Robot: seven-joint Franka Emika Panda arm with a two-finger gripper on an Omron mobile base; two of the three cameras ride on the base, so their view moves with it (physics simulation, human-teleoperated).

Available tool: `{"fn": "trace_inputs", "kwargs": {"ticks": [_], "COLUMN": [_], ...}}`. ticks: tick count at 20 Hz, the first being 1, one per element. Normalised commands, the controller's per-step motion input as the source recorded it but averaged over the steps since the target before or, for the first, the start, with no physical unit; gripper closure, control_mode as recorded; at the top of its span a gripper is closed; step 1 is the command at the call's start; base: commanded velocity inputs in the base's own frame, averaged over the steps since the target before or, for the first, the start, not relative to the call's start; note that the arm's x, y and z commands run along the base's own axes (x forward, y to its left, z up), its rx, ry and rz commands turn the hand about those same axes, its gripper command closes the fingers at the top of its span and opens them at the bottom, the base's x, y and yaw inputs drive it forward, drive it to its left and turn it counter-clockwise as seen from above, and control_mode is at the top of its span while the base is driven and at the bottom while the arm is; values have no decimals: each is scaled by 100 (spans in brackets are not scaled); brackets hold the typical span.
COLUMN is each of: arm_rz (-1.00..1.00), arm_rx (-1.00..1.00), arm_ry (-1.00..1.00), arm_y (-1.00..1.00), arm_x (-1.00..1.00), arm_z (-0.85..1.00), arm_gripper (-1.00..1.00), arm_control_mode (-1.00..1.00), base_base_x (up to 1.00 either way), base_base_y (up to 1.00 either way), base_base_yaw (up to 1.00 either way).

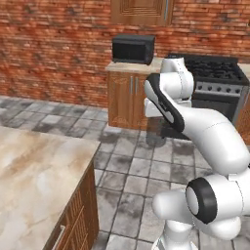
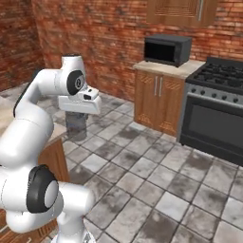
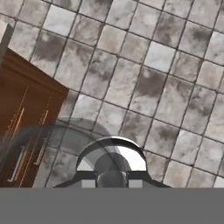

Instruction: Pick the jar and bowl and place them in the sink. Then turn on the water.

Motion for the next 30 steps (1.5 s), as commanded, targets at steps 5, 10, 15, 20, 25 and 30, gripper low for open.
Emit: {"fn": "trace_inputs", "kwargs": {"ticks": [5,10,15,20,25,30], "arm_rz": [0,0,0,0,0,0], "arm_rx": [0,0,0,0,0,0], "arm_ry": [0,0,0,0,0,0], "arm_y": [0,0,0,0,0,0], "arm_x": [0,0,0,0,0,0], "arm_z": [0,0,0,0,0,0], "arm_gripper": [100,100,100,100,100,100], "arm_control_mode": [100,100,100,100,100,100], "base_base_x": [0,0,0,0,0,1], "base_base_y": [-12,-18,-13,-2,0,0], "base_base_yaw": [-48,-50,-52,-54,-56,-57]}}
